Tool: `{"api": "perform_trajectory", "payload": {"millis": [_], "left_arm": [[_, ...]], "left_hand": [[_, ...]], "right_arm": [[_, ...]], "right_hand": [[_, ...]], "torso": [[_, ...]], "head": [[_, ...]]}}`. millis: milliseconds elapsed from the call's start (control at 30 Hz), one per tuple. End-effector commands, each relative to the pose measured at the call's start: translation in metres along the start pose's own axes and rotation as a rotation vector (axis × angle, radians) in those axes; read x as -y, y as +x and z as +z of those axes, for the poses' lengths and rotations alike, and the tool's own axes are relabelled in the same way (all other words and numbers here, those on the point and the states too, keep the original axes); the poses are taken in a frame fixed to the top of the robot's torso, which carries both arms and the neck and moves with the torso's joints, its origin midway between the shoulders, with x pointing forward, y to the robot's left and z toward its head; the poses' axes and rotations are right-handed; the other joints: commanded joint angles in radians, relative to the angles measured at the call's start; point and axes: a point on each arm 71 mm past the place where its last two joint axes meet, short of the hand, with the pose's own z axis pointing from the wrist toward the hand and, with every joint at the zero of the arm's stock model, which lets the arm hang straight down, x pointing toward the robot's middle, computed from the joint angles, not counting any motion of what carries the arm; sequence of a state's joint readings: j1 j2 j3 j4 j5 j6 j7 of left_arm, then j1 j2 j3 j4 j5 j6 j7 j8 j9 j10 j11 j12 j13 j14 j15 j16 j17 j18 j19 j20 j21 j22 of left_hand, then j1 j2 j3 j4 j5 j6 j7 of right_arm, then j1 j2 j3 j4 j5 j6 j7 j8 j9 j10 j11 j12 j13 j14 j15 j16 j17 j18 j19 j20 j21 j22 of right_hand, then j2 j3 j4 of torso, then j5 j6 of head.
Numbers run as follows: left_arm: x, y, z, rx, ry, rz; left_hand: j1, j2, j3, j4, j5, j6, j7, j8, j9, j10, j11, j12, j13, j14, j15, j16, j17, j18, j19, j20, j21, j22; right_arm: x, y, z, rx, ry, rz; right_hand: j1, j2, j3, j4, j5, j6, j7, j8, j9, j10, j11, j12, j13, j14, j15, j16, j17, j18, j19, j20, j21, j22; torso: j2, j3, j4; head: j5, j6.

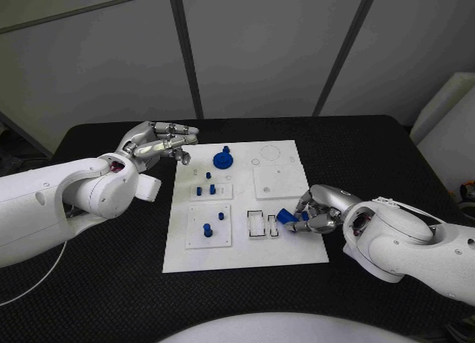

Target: Assemble the parts on the task board

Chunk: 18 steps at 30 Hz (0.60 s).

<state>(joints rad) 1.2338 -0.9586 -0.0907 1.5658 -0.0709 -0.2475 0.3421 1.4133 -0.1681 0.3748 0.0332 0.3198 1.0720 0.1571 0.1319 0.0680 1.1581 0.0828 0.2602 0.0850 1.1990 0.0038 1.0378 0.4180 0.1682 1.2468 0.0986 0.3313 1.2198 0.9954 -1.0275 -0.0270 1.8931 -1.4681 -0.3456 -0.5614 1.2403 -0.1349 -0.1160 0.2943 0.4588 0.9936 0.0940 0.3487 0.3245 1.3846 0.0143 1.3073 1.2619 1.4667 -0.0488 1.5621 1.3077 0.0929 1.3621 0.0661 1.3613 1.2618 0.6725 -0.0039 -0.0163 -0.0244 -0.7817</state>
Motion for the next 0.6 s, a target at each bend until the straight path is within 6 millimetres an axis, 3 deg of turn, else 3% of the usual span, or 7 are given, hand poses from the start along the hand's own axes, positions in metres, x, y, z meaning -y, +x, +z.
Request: {"api": "perform_trajectory", "payload": {"millis": [33,233,600], "left_arm": [[0.0012,0.0008,0.0,-0.009,0.009,-0.007],[0.001,0.0013,0.0,-0.013,0.006,-0.011],[0.0011,0.0007,-0.0014,-0.014,0.004,-0.014]], "left_hand": [[-0.004,0.003,-0.006,0.001,-0.005,0.0,0.0,0.005,0.0,-0.005,0.002,0.005,0.001,-0.006,0.001,-0.005,-0.002,0.013,-0.003,0.003,-0.007,-0.001],[-0.004,0.003,-0.006,0.001,-0.005,0.0,0.0,0.005,0.0,-0.005,0.002,0.005,0.001,-0.006,0.001,-0.005,-0.002,0.013,-0.003,0.003,-0.007,-0.001],[-0.004,0.003,-0.006,0.001,-0.005,0.0,0.0,0.005,0.0,-0.005,0.002,0.005,0.001,-0.006,0.001,-0.005,-0.002,0.013,-0.003,0.003,-0.007,-0.001]], "right_arm": [[-0.0006,0.0013,0.0026,0.0,0.007,-0.015],[-0.0015,0.0045,0.0096,-0.005,0.015,-0.021],[-0.0053,0.0064,0.0085,0.022,0.007,0.004]], "right_hand": [[-0.012,0.002,-0.008,-0.001,-0.004,-0.01,0.0,0.006,0.002,-0.001,0.004,0.0,0.002,0.099,0.004,0.0,0.238,-0.019,0.003,0.001,0.001,-0.002],[-0.008,0.014,-0.011,-0.002,0.009,-0.013,-0.001,0.014,0.009,0.001,0.003,0.002,0.007,0.099,0.003,0.0,0.24,-0.02,0.005,0.001,0.002,0.0],[0.043,0.045,-0.006,-0.006,0.072,-0.01,-0.009,0.042,0.033,0.022,-0.004,0.025,0.042,0.102,-0.003,0.005,0.254,-0.023,0.014,-0.004,0.012,0.015]], "torso": [[0.0,-0.0007,0.0002],[0.0,-0.0012,0.0028],[-0.002,-0.0008,-0.0003]], "head": [[0.0,0.0],[0.002,-0.002],[0.008,-0.005]]}}
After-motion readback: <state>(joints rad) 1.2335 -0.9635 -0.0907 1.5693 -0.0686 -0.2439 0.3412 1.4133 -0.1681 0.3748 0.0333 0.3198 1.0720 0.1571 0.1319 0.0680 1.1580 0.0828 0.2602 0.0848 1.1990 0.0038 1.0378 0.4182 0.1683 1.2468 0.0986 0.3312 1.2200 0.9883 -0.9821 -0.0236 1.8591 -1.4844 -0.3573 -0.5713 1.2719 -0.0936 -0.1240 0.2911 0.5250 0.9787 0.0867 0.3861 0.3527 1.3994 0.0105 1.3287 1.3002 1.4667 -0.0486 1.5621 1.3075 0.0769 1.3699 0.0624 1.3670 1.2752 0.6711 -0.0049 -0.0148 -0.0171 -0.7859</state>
